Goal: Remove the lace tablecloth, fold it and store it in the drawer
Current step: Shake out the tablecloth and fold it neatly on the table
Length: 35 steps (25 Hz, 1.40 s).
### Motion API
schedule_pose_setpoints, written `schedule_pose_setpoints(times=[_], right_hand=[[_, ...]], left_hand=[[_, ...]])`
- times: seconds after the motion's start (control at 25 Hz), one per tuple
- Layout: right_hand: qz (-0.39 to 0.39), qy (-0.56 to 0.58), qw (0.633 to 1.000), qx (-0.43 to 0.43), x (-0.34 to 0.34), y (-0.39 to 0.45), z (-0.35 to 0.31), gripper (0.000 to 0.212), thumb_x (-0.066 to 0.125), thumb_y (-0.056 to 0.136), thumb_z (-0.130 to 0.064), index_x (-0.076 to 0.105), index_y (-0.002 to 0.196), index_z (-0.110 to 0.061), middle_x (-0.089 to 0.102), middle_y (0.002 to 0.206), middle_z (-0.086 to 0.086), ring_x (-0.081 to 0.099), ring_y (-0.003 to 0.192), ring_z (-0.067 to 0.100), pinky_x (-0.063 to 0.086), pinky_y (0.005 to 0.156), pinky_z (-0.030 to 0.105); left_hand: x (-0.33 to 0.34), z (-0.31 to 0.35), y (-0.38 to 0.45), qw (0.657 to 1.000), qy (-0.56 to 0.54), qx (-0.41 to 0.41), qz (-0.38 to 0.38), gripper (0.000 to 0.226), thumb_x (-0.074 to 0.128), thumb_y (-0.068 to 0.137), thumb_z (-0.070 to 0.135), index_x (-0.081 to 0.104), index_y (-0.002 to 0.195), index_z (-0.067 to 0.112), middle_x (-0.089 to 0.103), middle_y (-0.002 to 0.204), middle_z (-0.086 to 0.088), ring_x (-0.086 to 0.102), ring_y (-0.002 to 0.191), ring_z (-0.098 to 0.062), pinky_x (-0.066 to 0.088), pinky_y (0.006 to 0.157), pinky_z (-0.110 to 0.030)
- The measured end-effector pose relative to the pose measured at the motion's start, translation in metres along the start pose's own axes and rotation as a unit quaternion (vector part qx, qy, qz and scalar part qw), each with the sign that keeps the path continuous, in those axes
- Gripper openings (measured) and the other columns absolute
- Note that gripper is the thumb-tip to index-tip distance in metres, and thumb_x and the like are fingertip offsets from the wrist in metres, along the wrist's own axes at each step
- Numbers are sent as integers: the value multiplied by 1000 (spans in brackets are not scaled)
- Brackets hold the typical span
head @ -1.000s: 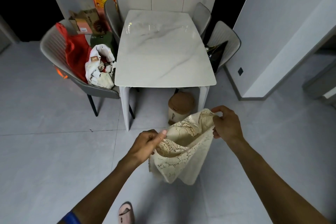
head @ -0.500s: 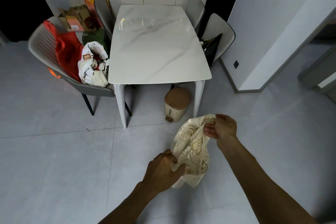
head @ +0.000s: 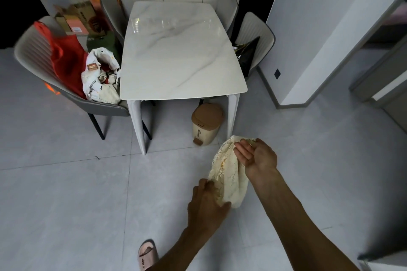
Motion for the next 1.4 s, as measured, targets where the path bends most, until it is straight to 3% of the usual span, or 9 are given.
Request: schedule_pose_setpoints(times=[0.16,0.28,0.36,0.48,0.56,0.88,1.08,1.2,1.4], right_hand=[[25,-43,997,-50,-20,0,-22,19,46,99,-6,55,115,-11,71,83,21,74,63,29,62,72,43],[90,-218,965,-119,-60,8,-49,19,49,94,-3,63,106,-9,69,71,19,66,46,26,63,60,40],[94,-410,893,-162,-82,14,-59,20,51,93,-10,64,107,-8,69,69,15,65,47,26,61,63,40],[79,-700,685,-185,-101,27,-50,20,57,84,-24,61,103,-17,71,73,7,69,66,24,55,66,31],[63,-766,620,-157,-110,39,-35,24,61,79,-28,56,100,-19,67,78,3,65,71,22,47,63,27],[7,-654,754,-65,-104,78,36,7,63,84,-12,65,82,-6,72,69,12,71,58,26,60,58,37],[-99,-641,678,-346,-26,49,7,24,64,82,3,50,80,-16,58,76,2,60,70,19,45,54,25],[-200,-594,578,-522,11,6,-15,26,63,76,16,58,72,-10,62,86,8,59,72,18,49,63,25],[-229,-654,500,-520,35,-1,-44,26,66,80,13,74,93,-8,74,102,11,72,88,25,59,74,27]], left_hand=[[-33,-11,14,994,-46,35,94,24,62,92,29,70,99,8,73,97,-6,70,87,-22,56,68,-27],[-74,-12,29,990,-41,104,88,5,75,82,15,79,86,14,75,84,1,69,74,-15,53,64,-22],[-94,-6,36,984,-8,164,63,4,78,80,19,80,84,19,74,83,5,67,73,-11,52,65,-21],[-106,5,39,976,35,214,20,17,72,85,33,77,84,16,72,87,5,66,76,-15,53,69,-29],[-108,10,37,972,44,230,-2,21,69,87,35,76,83,16,71,88,5,66,78,-15,53,70,-32],[-171,-16,32,979,30,200,-17,15,74,83,39,76,83,24,69,83,15,67,74,-4,56,66,-28],[-232,-35,46,985,16,168,27,9,80,80,26,75,75,20,71,78,8,69,72,-6,53,64,-24],[-257,-46,55,986,-26,152,63,7,84,75,15,78,76,17,73,80,9,69,72,-4,51,67,-18],[-271,-43,64,982,-46,165,83,6,83,75,12,80,76,16,73,78,7,69,72,-9,52,68,-22]])
Point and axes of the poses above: each hand's wrist, its own y-axis towards the middle knuckle, its own x-axis out of the palm, z = x × y, the point moved 7 cm from there along y, towards the middle knuckle
